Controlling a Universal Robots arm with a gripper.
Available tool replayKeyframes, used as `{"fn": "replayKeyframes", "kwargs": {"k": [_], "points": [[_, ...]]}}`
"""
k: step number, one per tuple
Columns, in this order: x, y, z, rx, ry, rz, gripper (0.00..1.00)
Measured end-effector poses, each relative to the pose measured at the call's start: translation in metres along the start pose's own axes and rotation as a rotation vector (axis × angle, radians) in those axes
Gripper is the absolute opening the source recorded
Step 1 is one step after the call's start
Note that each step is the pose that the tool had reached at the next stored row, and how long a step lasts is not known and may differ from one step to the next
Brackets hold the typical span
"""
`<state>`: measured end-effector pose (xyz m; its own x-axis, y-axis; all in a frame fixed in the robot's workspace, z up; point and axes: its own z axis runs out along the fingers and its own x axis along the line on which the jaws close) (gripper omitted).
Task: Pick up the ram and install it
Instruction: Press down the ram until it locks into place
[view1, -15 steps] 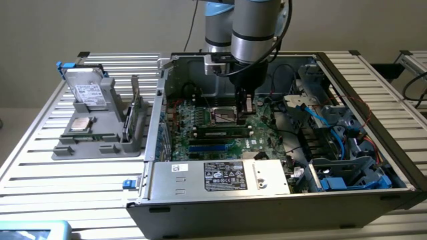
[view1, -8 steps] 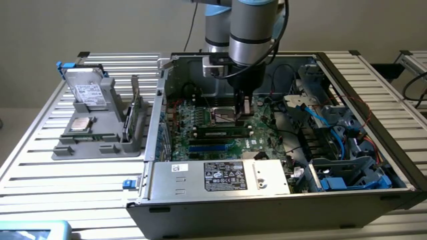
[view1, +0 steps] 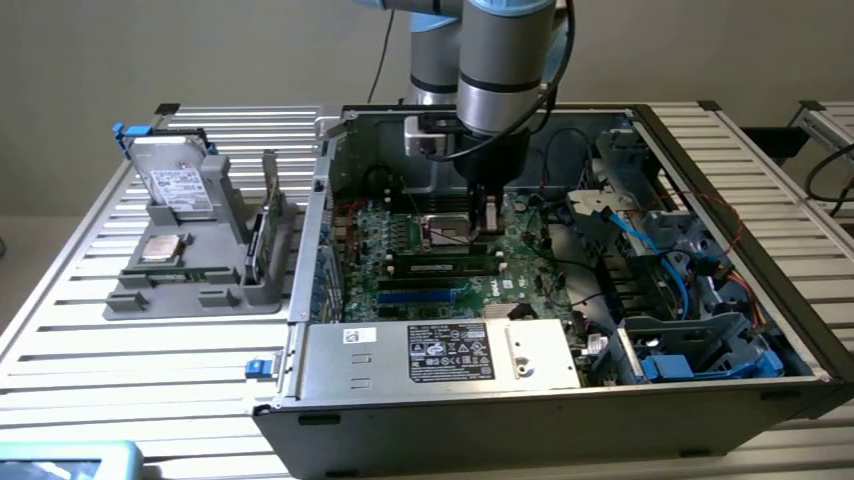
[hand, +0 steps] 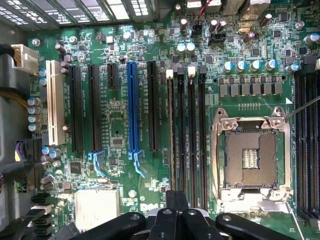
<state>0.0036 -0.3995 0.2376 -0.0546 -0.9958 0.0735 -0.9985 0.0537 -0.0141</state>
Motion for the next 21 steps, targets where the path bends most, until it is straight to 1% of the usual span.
{"fn": "replayKeyframes", "kwargs": {"k": [3,5,6,8,9,21], "points": [[0.0,0.0,0.0004,-0.0002,0.0019,0.001,0.11],[0.0,0.0,0.0006,0.0001,0.0048,0.001,0.11],[-0.0001,0.0,0.0007,0.0002,0.0074,0.001,0.11],[-0.0002,0.0,0.0009,0.0007,0.0153,0.001,0.11],[-0.0007,0.0001,0.0011,0.0008,0.0176,0.001,0.11],[-0.0029,0.0002,0.004,0.0016,0.0179,0.001,0.11]]}}
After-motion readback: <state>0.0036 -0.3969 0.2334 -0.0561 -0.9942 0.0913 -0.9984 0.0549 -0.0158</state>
